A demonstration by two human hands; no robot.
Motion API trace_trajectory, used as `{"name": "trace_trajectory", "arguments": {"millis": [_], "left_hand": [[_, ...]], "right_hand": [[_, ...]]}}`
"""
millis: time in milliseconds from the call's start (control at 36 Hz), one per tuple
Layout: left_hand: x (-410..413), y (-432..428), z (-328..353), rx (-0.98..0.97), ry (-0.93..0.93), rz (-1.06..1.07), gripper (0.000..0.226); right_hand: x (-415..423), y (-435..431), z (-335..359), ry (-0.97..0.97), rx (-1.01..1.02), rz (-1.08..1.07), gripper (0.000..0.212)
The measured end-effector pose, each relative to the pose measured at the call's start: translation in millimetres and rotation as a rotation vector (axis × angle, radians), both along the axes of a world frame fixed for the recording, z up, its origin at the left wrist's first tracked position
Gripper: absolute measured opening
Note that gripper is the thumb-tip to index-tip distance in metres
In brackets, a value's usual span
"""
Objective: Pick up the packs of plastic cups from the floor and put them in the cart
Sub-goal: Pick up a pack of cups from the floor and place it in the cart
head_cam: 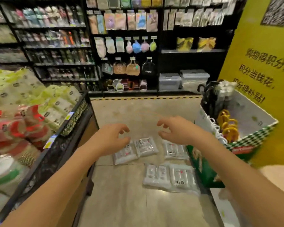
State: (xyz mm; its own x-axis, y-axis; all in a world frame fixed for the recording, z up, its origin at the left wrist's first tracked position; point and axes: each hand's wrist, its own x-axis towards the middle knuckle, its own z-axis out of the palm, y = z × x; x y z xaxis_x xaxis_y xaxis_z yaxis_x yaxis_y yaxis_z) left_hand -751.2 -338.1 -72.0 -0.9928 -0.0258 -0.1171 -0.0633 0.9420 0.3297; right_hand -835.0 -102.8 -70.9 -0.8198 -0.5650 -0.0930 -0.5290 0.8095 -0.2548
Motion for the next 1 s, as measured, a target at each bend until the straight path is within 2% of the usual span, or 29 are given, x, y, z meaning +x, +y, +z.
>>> {"name": "trace_trajectory", "arguments": {"millis": [278,611,778,1000], "left_hand": [[-121,56,-38,0.024,-0.025,-0.052,0.042],[-276,36,-92,0.089,-0.074,-0.095,0.038],[-370,14,-161,0.185,-0.074,-0.087,0.04],[-468,0,-300,0.296,-0.075,-0.008,0.043]], "right_hand": [[-104,66,-33,-0.034,0.022,-0.078,0.043],[-248,43,-80,-0.084,0.045,-0.157,0.043],[-330,23,-142,-0.162,0.034,-0.274,0.043],[-417,21,-280,-0.28,0.005,-0.398,0.045]]}}
